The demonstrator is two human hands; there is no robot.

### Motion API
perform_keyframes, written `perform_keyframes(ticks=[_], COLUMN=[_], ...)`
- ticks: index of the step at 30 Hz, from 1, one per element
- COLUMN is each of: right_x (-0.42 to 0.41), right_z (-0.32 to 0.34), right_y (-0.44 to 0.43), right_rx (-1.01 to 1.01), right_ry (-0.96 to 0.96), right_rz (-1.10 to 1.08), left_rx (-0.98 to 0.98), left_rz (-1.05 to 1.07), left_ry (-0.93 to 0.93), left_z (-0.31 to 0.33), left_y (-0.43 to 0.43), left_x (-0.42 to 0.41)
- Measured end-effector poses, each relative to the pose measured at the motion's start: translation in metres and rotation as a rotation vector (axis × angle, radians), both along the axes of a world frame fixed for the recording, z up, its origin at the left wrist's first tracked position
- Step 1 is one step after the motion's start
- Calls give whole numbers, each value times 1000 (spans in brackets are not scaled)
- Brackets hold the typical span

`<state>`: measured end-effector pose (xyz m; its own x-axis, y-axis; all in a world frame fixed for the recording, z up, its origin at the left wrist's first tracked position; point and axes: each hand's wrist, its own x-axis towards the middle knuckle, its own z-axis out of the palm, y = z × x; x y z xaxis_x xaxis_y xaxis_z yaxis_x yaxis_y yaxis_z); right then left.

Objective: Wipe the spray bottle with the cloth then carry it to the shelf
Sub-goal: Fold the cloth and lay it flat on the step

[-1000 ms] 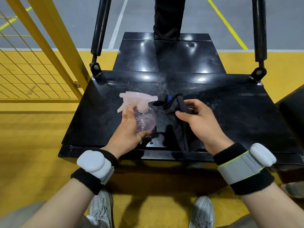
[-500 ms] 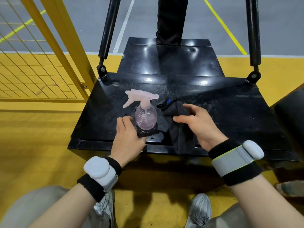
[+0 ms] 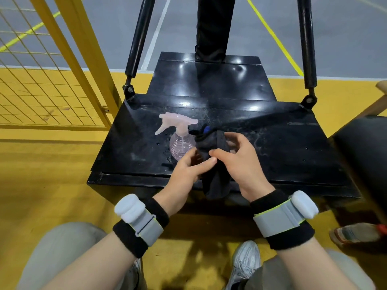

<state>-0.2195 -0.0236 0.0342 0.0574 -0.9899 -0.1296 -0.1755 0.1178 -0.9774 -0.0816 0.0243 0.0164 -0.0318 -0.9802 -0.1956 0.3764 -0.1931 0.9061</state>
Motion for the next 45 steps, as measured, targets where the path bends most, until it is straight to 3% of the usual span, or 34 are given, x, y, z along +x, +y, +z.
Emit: perform_keyframes(ticks=[6,12,26,38,45], right_x=[-3,1,18,24,27], right_z=[2,-1,-1,-2,-5], right_y=[2,3,7,8,3], right_rx=[-30,-181,-267,-239,-136], right_ry=[43,318,337,223,-22], right_rz=[-15,21,-138,-334,-512], left_rx=[82,16,48,187,302], left_rz=[75,217,318,429,490], left_ry=[48,-165,-181,-164,-50], left_z=[-1,1,4,1,4], left_y=[-11,-14,-25,-32,-36], left_x=[0,2,13,11,14])
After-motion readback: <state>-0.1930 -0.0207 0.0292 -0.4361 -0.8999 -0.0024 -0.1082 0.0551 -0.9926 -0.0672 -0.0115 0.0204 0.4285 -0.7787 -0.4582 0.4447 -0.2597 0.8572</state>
